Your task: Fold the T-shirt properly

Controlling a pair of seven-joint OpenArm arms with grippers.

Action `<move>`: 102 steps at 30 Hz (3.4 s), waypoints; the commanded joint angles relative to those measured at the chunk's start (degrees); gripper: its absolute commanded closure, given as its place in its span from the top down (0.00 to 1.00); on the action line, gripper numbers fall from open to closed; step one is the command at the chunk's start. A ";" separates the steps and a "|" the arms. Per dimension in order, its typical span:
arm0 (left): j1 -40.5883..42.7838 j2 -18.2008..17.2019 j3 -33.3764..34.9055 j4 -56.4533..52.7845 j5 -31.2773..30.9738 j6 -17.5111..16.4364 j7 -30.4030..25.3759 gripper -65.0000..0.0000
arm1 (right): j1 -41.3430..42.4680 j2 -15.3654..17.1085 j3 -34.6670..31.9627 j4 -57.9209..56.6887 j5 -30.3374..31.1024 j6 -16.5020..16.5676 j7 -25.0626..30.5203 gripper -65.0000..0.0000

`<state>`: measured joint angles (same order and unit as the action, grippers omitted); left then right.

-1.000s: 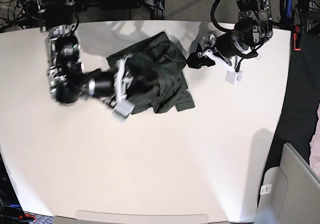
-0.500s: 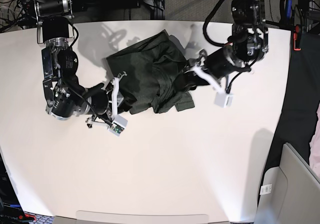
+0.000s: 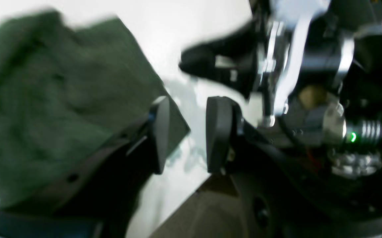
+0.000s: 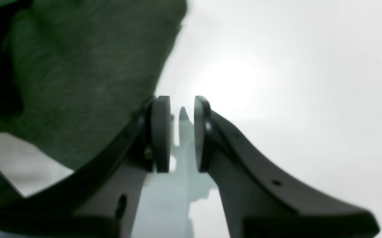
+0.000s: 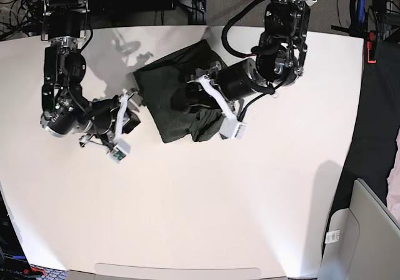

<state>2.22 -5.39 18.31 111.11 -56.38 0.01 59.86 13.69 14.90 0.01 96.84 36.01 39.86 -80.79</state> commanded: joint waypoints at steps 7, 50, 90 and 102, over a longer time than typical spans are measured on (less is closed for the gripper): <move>-4.20 -0.11 3.63 -5.40 2.97 -0.23 -1.61 0.15 | 0.42 0.27 4.43 0.79 0.87 0.14 0.79 0.16; 8.37 -2.66 -0.50 6.30 33.22 0.21 -1.53 0.14 | 7.01 -9.49 0.38 -4.57 -3.79 0.14 0.79 0.16; 6.97 -11.01 12.42 -10.58 33.13 -0.05 -7.33 0.14 | 9.65 -7.47 -18.78 -13.01 -18.38 0.14 0.79 0.16; -4.64 -11.01 12.42 -20.69 33.22 -0.05 -12.51 0.14 | -2.66 0.45 -11.04 1.58 -10.47 0.14 0.79 0.16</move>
<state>-1.87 -15.90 31.00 91.13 -25.39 -1.72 44.36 9.89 14.85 -11.70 97.30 25.71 39.90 -80.09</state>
